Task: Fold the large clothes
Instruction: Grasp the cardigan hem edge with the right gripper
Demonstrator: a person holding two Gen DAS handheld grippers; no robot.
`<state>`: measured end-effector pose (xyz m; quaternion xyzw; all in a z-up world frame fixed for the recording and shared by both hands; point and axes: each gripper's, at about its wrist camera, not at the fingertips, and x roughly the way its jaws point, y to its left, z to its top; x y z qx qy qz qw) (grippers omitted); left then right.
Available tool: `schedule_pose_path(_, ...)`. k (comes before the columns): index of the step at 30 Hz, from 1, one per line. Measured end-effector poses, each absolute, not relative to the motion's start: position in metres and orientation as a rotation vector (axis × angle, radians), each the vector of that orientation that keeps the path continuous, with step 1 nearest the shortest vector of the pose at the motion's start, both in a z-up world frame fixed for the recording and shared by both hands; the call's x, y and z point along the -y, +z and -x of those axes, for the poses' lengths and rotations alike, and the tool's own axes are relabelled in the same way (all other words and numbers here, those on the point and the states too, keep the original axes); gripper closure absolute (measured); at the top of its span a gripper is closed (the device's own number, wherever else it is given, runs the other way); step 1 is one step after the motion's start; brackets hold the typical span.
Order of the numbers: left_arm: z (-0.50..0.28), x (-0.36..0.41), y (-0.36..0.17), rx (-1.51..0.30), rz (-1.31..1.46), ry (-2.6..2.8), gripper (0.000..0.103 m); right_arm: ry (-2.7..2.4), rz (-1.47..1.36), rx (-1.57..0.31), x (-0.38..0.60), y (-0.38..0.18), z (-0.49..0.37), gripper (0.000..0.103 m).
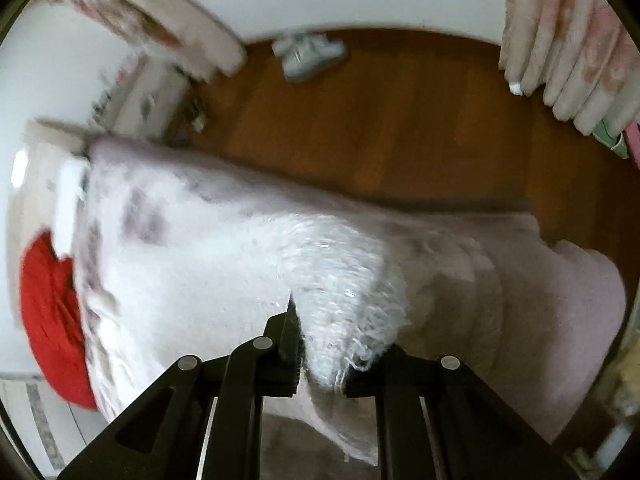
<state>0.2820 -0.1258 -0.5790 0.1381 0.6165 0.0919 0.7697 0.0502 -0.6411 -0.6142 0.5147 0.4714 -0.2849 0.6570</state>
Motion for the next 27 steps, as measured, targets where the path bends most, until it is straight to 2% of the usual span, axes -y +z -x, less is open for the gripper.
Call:
schedule_pose_path(2, -0.284, 0.124, -0.585, -1.344, -0.296, 0.196, 0.000, -0.633, -1.214, -1.169, 0.643, -0.642, -0.050, 0.061)
schedule_pose_path(5, -0.287, 0.124, -0.595, -1.347, -0.295, 0.188, 0.000, -0.607, -1.334, -1.109, 0.641, -0.661, -0.027, 0.045)
schedule_pose_path(10, -0.286, 0.123, -0.597, -1.338, -0.292, 0.191, 0.000, -0.617, -1.455, -0.997, 0.643, -0.678, -0.003, 0.039)
schedule_pose_path(11, -0.286, 0.123, -0.596, -1.338, -0.292, 0.191, 0.000, -0.612, -1.441, -0.978, 0.640, -0.673, -0.008, 0.040)
schedule_pose_path(12, -0.286, 0.122, -0.594, -1.340, -0.288, 0.191, 0.000, -0.596, -1.417, -0.967, 0.642, -0.668, -0.014, 0.045)
schedule_pose_path(13, -0.286, 0.122, -0.592, -1.342, -0.281, 0.191, 0.000, -0.557, -1.402, -0.969, 0.639, -0.664, -0.022, 0.086)
schedule_pose_path(14, -0.287, 0.121, -0.589, -1.342, -0.269, 0.190, 0.000, -0.524, -1.395, -0.967, 0.636, -0.657, -0.030, 0.089)
schedule_pose_path(17, -0.290, 0.118, -0.580, -1.333, -0.254, 0.196, 0.000, -0.525, -1.297, -0.940, 0.632, -0.620, -0.052, 0.090)
schedule_pose_path(21, -0.299, 0.104, -0.562, -1.296, -0.241, 0.232, 0.000, -0.505, -1.194, -0.857, 0.629, -0.544, -0.088, 0.090)
schedule_pose_path(27, -0.314, 0.058, -0.537, -1.226, -0.202, 0.315, 0.000, -0.346, -0.835, -0.881, 0.555, -0.426, -0.221, 0.090)
